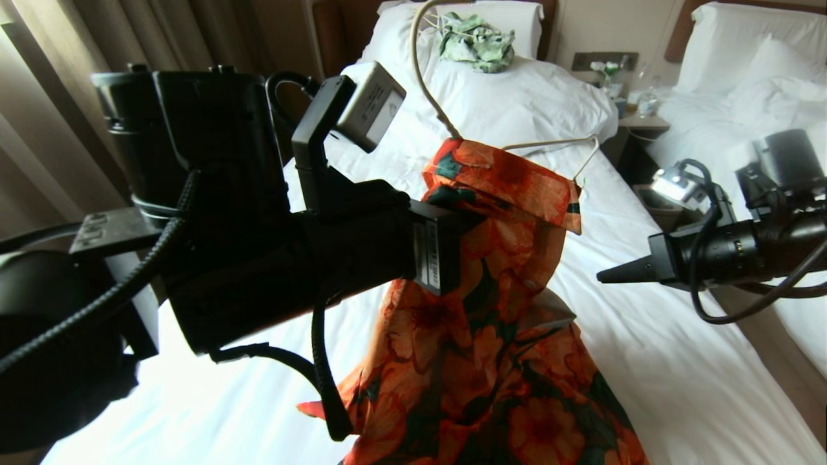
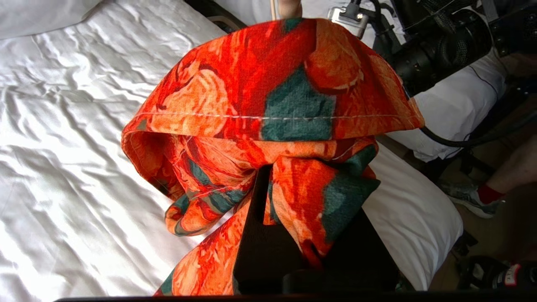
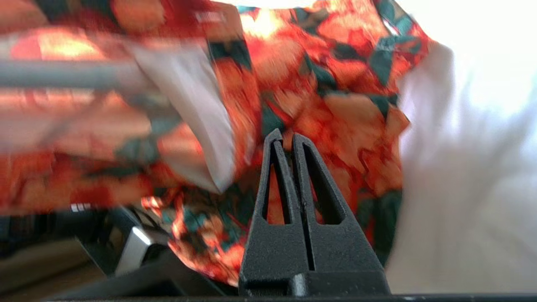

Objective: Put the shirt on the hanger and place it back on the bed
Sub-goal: Hook the other side of the shirt onto the hanger

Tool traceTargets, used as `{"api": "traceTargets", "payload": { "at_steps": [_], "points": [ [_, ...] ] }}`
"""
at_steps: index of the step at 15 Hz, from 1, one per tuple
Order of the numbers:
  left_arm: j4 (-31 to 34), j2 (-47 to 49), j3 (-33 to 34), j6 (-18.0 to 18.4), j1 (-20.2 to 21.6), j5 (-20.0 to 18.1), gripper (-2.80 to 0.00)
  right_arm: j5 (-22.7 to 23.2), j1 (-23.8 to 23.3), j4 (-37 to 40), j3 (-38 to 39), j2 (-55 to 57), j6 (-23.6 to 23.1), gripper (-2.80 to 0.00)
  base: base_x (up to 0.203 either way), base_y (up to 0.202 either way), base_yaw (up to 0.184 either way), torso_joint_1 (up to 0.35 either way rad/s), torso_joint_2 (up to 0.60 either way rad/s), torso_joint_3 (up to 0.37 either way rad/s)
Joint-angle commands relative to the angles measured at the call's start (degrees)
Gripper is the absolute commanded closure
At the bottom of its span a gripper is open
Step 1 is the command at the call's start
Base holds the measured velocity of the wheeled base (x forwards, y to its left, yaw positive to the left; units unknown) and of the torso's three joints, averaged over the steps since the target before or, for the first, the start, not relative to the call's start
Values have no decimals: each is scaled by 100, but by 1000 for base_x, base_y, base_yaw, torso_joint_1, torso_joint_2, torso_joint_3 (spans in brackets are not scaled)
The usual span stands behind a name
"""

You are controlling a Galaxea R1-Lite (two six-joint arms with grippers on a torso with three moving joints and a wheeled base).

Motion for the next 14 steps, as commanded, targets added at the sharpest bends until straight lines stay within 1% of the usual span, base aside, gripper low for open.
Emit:
{"api": "traceTargets", "payload": {
  "at_steps": [1,3,4,5,6,8,10,14],
  "points": [
    [-20,-9,-13,0,-18,2,0,-152,310,28,20,38,-114,0,0,0,0,0,0,0],
    [-29,0,-13,-7,-18,-7,0,-182,317,326,31,28,-862,0,0,0,0,0,0,0],
    [-38,-9,-13,-7,-15,-15,0,-173,322,367,32,79,-1156,0,0,0,0,0,0,0],
    [-38,0,-22,-7,-10,-16,0,-162,327,345,20,151,-1180,0,0,0,0,0,0,0],
    [-43,0,-34,-7,-10,-16,0,-160,331,225,10,254,-1182,-280,0,0,0,0,0,0],
    [-38,-17,-31,-7,-1,-7,0,-87,339,-104,31,371,-1163,-280,0,0,0,0,0,0],
    [-29,-53,-31,-7,17,2,0,181,377,-300,6,478,-1167,-280,0,0,0,0,0,0],
    [-20,-70,-48,0,17,33,0,202,640,-869,4,819,-1106,-280,0,0,0,0,0,0]
  ]
}}
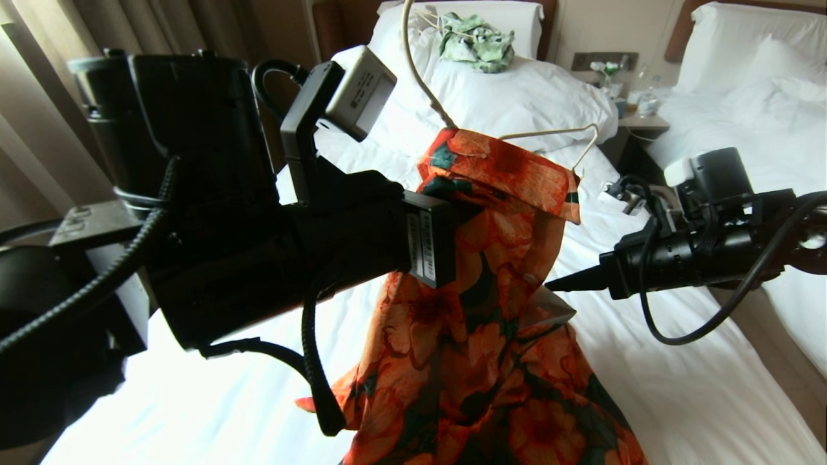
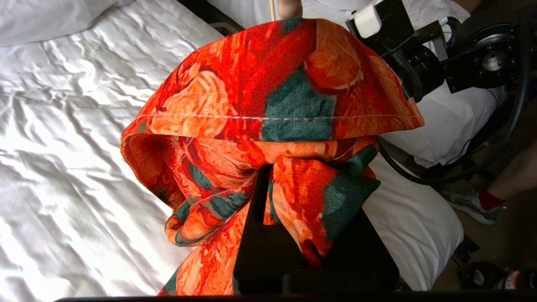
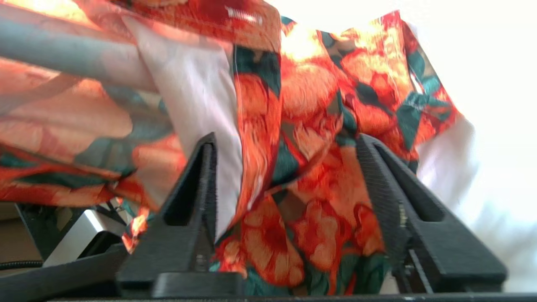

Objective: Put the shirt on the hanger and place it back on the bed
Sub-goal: Hook the other side of the shirt onto the hanger

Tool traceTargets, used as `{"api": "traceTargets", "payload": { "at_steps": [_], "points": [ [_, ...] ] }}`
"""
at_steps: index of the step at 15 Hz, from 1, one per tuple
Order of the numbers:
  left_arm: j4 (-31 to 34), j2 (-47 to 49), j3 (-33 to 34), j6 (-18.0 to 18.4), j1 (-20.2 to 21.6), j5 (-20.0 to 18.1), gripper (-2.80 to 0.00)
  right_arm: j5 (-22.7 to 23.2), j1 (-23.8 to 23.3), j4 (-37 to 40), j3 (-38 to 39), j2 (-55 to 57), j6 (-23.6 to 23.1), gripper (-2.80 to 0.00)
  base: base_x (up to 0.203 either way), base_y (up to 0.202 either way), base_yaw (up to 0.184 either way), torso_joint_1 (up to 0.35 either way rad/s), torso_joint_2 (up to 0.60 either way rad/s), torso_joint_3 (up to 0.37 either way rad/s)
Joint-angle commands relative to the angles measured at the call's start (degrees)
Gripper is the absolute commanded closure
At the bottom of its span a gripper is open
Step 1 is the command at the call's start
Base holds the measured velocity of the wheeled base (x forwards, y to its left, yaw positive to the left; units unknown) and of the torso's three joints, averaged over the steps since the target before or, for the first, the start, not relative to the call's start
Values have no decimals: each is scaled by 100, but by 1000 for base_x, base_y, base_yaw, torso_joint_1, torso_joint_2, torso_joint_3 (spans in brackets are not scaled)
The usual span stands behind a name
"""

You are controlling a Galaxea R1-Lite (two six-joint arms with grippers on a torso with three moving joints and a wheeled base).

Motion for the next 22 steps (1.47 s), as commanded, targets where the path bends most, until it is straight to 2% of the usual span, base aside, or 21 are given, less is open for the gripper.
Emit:
{"api": "traceTargets", "payload": {
  "at_steps": [1,3,11,17,19,21,22],
  "points": [
    [-23,-8,-9,4,2,20,0,11,146,-239,-16,240,249,-280,0,0,0,0,0,0],
    [30,-42,-18,4,2,20,0,12,251,-652,-22,353,590,-280,0,0,0,0,0,0],
    [39,-77,-27,4,11,20,0,10,599,-763,-607,829,955,-280,0,0,0,0,0,0],
    [47,-121,-36,4,2,29,0,54,912,-1593,-581,956,1284,-280,0,0,0,0,0,0],
    [47,-121,-36,4,11,29,0,352,856,-1627,-458,808,1283,-280,0,0,0,0,0,0],
    [49,-121,-36,4,2,29,0,1009,516,-1641,-361,715,1230,-280,0,0,0,0,0,0],
    [47,-121,-36,4,2,29,0,1013,400,-1639,-349,712,1220,-280,0,0,0,0,0,0]
  ]
}}
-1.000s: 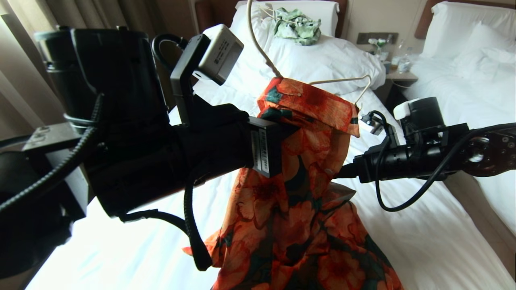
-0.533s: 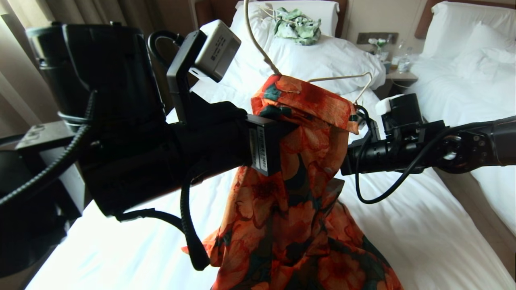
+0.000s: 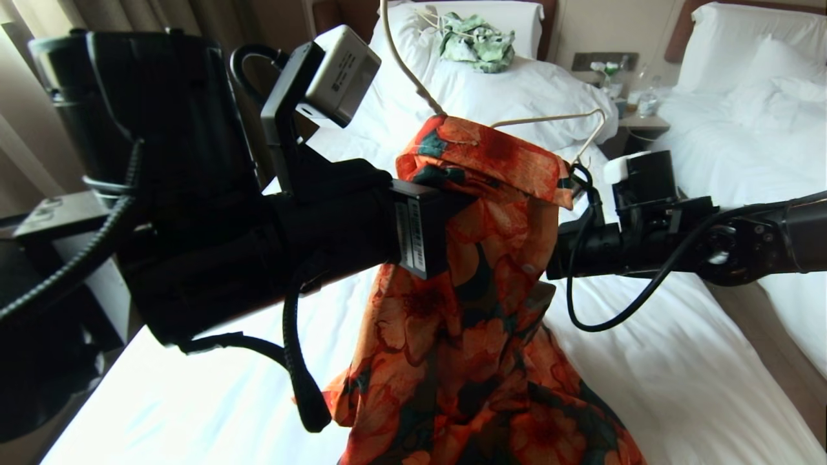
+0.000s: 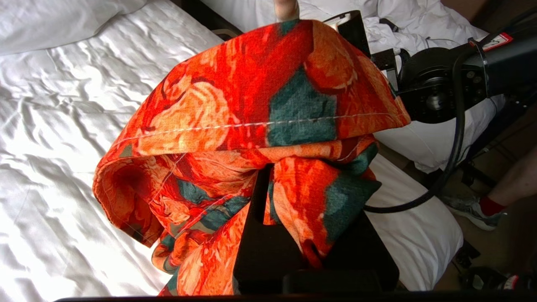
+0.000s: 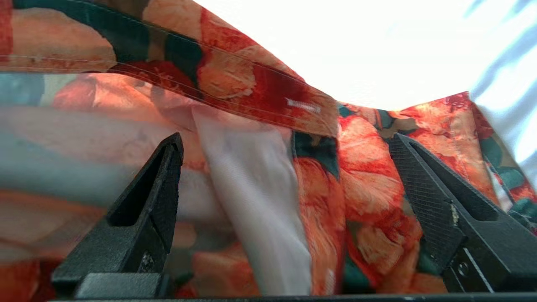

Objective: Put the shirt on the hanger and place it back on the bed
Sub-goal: Hook the other side of the shirt onto the hanger

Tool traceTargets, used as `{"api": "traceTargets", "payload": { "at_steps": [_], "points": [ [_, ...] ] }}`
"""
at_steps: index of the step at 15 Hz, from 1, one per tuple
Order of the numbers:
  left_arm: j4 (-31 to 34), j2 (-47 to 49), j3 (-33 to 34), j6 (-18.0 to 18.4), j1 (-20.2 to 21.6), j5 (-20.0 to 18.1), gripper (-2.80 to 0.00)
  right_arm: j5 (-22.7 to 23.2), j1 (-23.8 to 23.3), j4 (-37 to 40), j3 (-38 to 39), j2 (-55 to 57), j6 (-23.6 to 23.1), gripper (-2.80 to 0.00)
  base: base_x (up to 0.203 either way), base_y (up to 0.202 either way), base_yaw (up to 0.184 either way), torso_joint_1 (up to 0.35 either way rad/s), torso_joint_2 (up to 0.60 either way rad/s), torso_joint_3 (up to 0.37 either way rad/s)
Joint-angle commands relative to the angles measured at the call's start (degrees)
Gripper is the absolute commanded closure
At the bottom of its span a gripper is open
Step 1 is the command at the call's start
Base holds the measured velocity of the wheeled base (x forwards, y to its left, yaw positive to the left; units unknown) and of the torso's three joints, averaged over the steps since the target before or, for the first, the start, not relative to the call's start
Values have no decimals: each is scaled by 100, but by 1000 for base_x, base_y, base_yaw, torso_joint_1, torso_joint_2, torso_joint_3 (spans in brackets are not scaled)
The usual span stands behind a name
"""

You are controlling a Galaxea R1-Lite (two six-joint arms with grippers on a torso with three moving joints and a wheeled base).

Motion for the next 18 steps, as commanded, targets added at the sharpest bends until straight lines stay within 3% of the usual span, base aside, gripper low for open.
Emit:
{"api": "traceTargets", "payload": {
  "at_steps": [1,4,11,15,18],
  "points": [
    [-9,1,8,-4,-5,2,0,96,-272,16,46,-98,4,-280,0,0,0,0,0,0],
    [81,1,0,-4,4,2,0,123,-447,153,64,-268,-17,-280,0,0,0,0,0,0],
    [97,30,-90,-12,2,-7,0,204,-575,1267,74,-371,-319,-280,0,0,0,0,0,0],
    [115,54,-194,-12,-14,-1,0,1904,-866,794,54,214,-974,-280,0,0,0,0,0,0],
    [113,79,-201,-12,-15,-7,0,2141,-801,135,-181,719,-1068,-280,0,0,0,0,0,0]
  ]
}}
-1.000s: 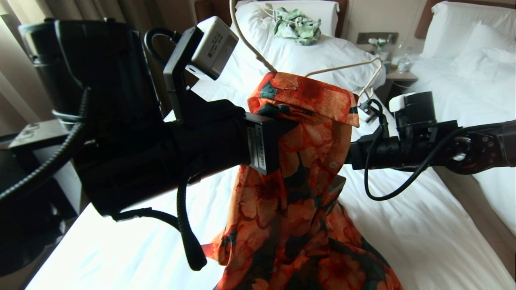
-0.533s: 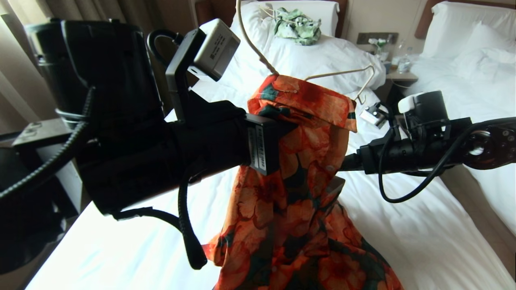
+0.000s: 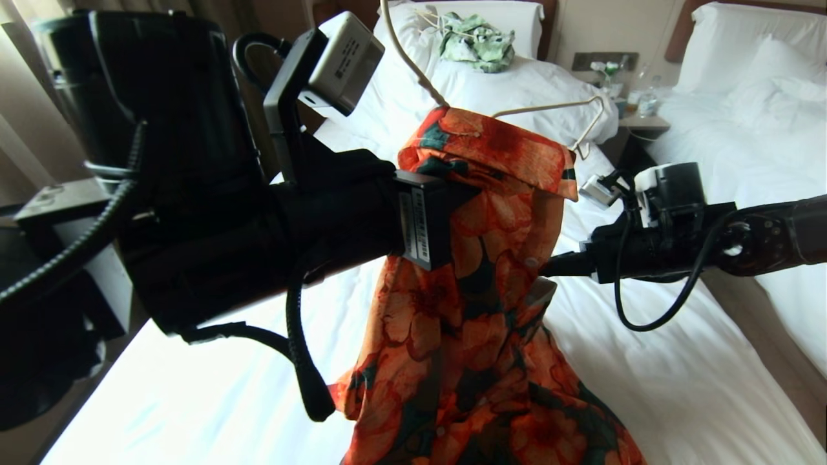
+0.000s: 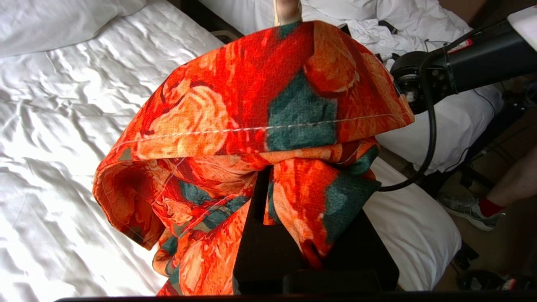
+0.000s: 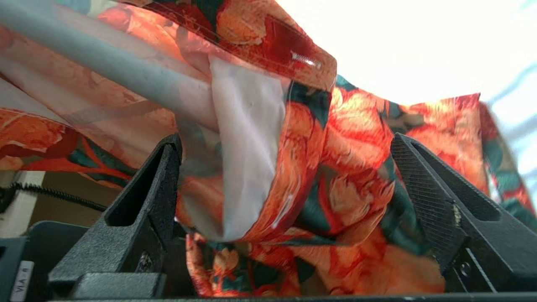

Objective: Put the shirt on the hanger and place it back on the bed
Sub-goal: Hook the other side of the shirt onto the hanger

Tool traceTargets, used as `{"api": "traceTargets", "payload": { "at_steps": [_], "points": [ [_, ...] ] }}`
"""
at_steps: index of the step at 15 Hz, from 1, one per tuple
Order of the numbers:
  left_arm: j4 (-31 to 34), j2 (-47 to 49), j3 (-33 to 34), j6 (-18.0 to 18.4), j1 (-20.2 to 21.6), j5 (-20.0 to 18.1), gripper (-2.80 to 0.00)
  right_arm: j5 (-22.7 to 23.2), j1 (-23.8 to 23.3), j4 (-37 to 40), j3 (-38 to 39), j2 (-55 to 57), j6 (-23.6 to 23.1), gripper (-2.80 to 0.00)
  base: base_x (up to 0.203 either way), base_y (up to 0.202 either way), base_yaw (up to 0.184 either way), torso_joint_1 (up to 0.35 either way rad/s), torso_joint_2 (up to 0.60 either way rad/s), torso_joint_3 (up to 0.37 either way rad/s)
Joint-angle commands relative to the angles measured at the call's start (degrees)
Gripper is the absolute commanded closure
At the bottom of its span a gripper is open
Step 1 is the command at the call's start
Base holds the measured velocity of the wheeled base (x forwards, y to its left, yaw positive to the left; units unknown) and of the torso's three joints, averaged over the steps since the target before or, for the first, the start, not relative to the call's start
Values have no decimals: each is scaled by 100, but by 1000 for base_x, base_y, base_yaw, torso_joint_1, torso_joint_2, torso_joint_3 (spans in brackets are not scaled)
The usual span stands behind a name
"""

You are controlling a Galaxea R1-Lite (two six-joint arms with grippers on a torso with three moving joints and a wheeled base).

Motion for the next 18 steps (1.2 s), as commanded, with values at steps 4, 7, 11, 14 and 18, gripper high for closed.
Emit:
{"api": "traceTargets", "payload": {
  "at_steps": [4,7,11,14,18],
  "points": [
    [-17,92,-95,-13,3,0,0,231,282,-230,-445,789,1,-280,0,0,0,0,0,0],
    [-13,83,-125,-13,3,0,0,247,511,-238,-790,909,283,-280,0,0,0,0,0,0],
    [-13,76,-108,-22,3,0,0,247,654,-248,-826,876,317,0,0,0,0,0,0,0],
    [-13,78,-81,-28,10,0,0,222,649,-248,-824,813,317,0,0,0,0,0,0,0],
    [-13,83,-17,-31,24,0,0,203,531,-232,-730,592,316,0,0,0,0,0,0,0]
  ]
}}
